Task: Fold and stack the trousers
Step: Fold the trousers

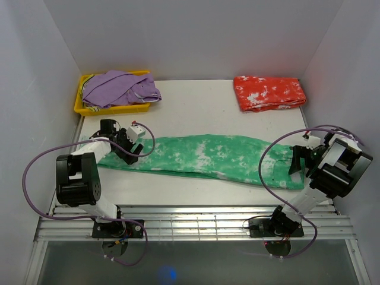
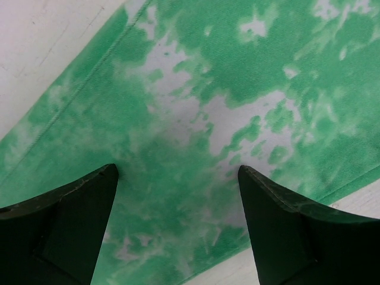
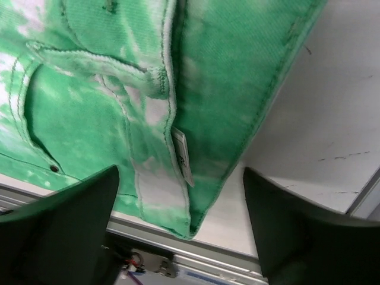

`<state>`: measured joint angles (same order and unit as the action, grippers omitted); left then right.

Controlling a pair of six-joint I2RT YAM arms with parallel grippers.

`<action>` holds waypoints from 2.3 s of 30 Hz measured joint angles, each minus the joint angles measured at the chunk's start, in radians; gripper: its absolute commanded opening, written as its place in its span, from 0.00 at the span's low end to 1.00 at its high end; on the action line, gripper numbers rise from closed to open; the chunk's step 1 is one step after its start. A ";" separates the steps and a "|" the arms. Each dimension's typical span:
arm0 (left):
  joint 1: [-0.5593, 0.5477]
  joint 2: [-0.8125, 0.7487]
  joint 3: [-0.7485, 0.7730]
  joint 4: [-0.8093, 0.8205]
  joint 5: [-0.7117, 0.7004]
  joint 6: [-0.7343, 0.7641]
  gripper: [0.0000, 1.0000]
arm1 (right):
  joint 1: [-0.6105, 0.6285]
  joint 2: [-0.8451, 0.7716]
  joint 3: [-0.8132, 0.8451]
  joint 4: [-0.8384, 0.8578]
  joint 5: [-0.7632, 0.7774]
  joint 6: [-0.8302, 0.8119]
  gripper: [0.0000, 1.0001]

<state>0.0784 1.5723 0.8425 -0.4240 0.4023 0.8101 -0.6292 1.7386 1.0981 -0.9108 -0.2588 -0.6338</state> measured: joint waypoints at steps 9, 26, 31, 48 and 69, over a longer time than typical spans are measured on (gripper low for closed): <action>-0.009 -0.003 -0.008 0.018 -0.002 0.000 0.92 | -0.026 0.004 0.000 0.010 -0.018 -0.010 0.58; -0.024 0.010 -0.018 0.050 0.018 0.000 0.86 | -0.074 0.048 0.227 -0.198 -0.233 -0.073 0.08; -0.026 0.018 -0.018 0.060 0.036 -0.002 0.86 | -0.074 0.075 0.311 -0.269 -0.273 -0.077 0.08; -0.026 0.027 -0.007 0.049 0.044 0.001 0.85 | -0.072 0.135 0.201 -0.204 -0.166 -0.058 0.85; -0.036 0.055 0.023 0.023 0.033 0.000 0.80 | -0.063 0.149 0.440 -0.299 -0.344 -0.084 0.08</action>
<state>0.0425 1.6272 0.8658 -0.4015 0.4351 0.8097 -0.6922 1.8874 1.5383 -1.2102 -0.6029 -0.7174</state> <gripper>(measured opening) 0.820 0.101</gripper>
